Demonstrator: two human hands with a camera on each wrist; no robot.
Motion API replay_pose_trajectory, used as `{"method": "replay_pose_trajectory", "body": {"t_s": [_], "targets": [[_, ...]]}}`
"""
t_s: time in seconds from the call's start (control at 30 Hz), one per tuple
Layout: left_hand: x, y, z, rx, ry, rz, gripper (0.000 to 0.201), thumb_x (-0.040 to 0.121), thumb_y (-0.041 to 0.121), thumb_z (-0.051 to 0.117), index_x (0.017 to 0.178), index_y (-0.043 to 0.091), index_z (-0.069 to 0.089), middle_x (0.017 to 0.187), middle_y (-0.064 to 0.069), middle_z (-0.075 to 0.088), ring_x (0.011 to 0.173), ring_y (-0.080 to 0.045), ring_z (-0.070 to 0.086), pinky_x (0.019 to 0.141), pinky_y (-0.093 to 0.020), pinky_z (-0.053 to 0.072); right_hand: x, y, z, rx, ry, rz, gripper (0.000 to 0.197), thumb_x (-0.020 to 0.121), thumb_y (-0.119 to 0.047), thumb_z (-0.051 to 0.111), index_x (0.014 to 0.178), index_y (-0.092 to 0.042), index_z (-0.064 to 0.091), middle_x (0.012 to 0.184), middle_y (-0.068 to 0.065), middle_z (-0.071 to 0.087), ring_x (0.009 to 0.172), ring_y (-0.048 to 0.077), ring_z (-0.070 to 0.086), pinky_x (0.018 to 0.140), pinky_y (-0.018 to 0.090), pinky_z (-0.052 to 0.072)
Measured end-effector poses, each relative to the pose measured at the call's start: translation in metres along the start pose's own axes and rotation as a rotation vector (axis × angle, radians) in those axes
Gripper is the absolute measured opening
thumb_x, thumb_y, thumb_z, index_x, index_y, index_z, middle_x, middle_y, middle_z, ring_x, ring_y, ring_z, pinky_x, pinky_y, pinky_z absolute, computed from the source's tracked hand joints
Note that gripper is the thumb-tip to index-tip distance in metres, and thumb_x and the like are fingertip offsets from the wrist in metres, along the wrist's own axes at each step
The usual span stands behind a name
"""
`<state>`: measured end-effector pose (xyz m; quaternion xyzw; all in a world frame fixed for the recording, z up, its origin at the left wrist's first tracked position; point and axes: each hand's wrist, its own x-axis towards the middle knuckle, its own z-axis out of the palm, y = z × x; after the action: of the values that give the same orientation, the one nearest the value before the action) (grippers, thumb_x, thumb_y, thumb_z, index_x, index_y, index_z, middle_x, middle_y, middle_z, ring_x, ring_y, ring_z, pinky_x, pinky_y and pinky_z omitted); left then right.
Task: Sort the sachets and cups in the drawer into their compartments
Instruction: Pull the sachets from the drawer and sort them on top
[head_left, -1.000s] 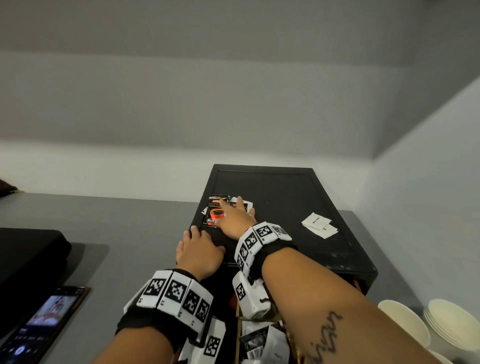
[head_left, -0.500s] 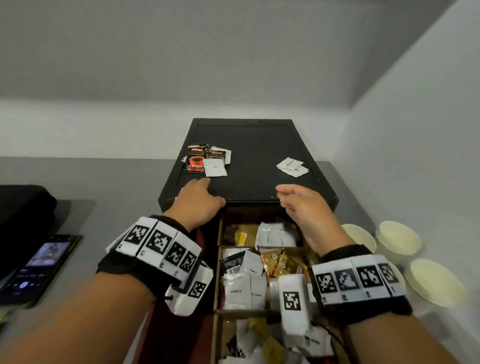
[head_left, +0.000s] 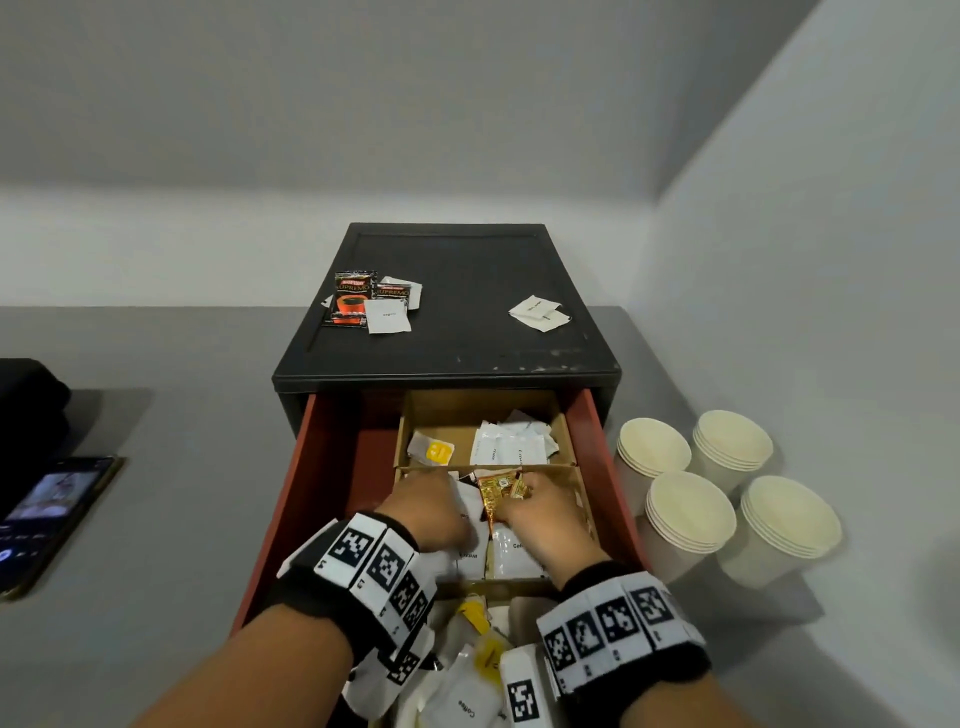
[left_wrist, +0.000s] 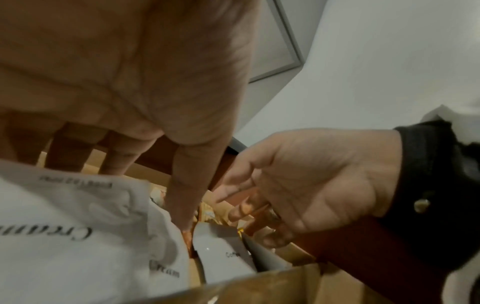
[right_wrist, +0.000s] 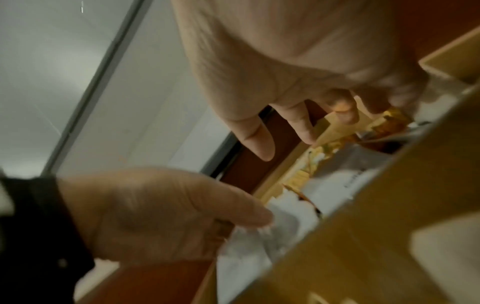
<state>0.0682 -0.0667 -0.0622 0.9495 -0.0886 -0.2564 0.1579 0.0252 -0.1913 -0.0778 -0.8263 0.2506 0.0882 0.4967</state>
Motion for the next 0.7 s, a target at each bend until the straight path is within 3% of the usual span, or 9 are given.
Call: {"method": "replay_pose_trajectory", "body": {"t_s": [0.1,0.2,0.33,0.53,0.63,0.7], "targets": [[0.000,0.002,0.001,0.058,-0.050,-0.005,0.078,0.063,0.032,0.082,0.128,0.010,0.045,0.136,-0.009,0.039,0.118,-0.025,0.049,0.095,-0.037,0.049,0.007,0.009,0.009,-0.189,-0.015,0.005,0.065,0.076,-0.021,0.065,0.136,-0.020,0.039,0.141,0.010,0.034,0.128,0.032,0.039,0.105,0.039,0.037],[-0.001,0.004,-0.001,0.148,-0.139,-0.020,0.084,0.062,0.032,0.085,0.130,0.011,0.041,0.138,-0.010,0.031,0.116,-0.027,0.052,0.095,-0.040,0.050,0.011,0.014,0.010,-0.239,-0.093,0.017,0.099,0.073,-0.019,0.070,0.151,-0.024,0.009,0.156,0.003,0.010,0.141,0.031,0.020,0.112,0.045,0.030],[0.001,0.004,-0.002,0.269,-0.169,0.012,0.071,0.074,0.027,0.077,0.132,0.008,0.041,0.135,-0.012,0.042,0.119,-0.026,0.052,0.097,-0.039,0.049,0.014,0.018,0.009,-0.288,-0.165,0.031,0.117,0.067,-0.016,0.078,0.151,-0.027,-0.002,0.154,0.001,0.019,0.140,0.029,0.024,0.109,0.045,0.036],[0.002,0.001,-0.001,0.314,-0.122,0.128,0.070,0.078,0.021,0.072,0.137,0.010,0.037,0.137,-0.011,0.045,0.123,-0.028,0.049,0.097,-0.041,0.048,0.014,0.016,0.007,-0.340,-0.183,0.007,0.114,0.062,-0.017,0.081,0.150,-0.028,0.009,0.149,0.001,0.027,0.138,0.031,0.026,0.109,0.044,0.035],[0.001,0.001,-0.003,0.236,-0.145,0.119,0.073,0.063,0.021,0.079,0.128,0.021,0.046,0.127,-0.006,0.056,0.110,-0.025,0.059,0.088,-0.040,0.054,0.012,0.015,0.010,-0.353,-0.209,-0.036,0.106,0.053,-0.022,0.083,0.144,-0.029,0.029,0.145,0.001,0.037,0.131,0.028,0.038,0.106,0.042,0.039],[0.002,-0.001,-0.003,0.210,-0.154,0.125,0.073,0.063,0.021,0.078,0.128,0.022,0.044,0.126,-0.005,0.055,0.109,-0.025,0.059,0.087,-0.040,0.054,0.011,0.016,0.011,-0.397,-0.197,-0.076,0.091,0.056,-0.022,0.082,0.137,-0.028,0.040,0.138,0.001,0.039,0.126,0.027,0.043,0.103,0.039,0.042]]}}
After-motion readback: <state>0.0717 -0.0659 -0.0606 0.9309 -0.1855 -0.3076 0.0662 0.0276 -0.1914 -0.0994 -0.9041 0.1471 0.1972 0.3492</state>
